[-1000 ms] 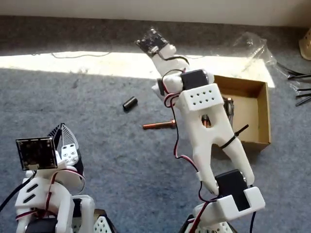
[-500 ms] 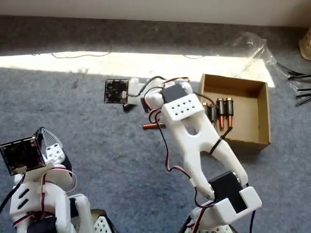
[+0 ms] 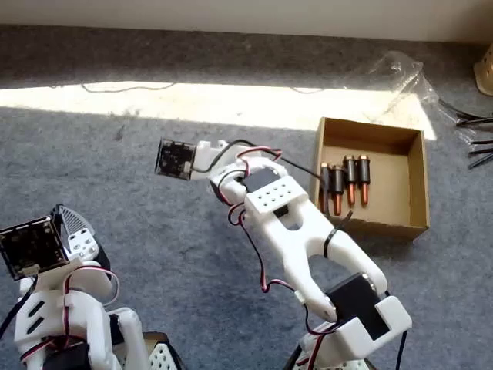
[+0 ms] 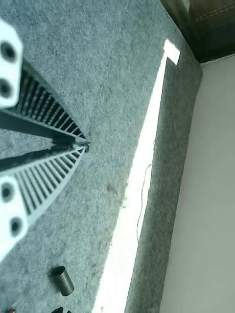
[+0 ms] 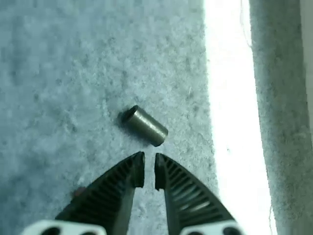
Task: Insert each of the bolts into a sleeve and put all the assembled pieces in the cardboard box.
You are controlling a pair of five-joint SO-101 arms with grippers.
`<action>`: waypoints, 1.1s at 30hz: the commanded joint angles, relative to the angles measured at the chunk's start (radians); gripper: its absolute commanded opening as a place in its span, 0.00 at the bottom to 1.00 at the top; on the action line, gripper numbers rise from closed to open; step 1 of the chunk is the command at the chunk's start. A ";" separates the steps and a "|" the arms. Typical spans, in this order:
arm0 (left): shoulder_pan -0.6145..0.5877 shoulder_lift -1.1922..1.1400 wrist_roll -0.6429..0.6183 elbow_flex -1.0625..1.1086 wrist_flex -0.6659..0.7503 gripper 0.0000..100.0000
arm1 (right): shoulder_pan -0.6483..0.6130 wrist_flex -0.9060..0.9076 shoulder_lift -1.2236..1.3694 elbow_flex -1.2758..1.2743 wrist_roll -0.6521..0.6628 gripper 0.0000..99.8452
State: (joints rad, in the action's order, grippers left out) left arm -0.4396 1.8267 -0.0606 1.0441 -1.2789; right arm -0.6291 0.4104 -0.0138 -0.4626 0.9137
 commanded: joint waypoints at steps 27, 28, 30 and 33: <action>-0.008 -0.004 0.005 0.001 0.003 0.00 | 0.002 0.644 0.545 0.972 -1.646 0.08; -0.008 -0.004 0.005 0.001 0.003 0.00 | -0.001 0.676 0.578 1.017 -1.654 0.11; -0.008 -0.004 0.005 0.001 0.003 0.00 | -0.004 0.728 0.639 1.110 -1.676 0.16; -0.008 -0.004 0.005 0.001 0.003 0.00 | -0.005 0.799 0.719 1.253 -1.732 0.16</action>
State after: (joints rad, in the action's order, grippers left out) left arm -0.4396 1.8267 -0.0606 1.0518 -1.2789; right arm -0.6199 1.1454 0.6874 0.6237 -0.7695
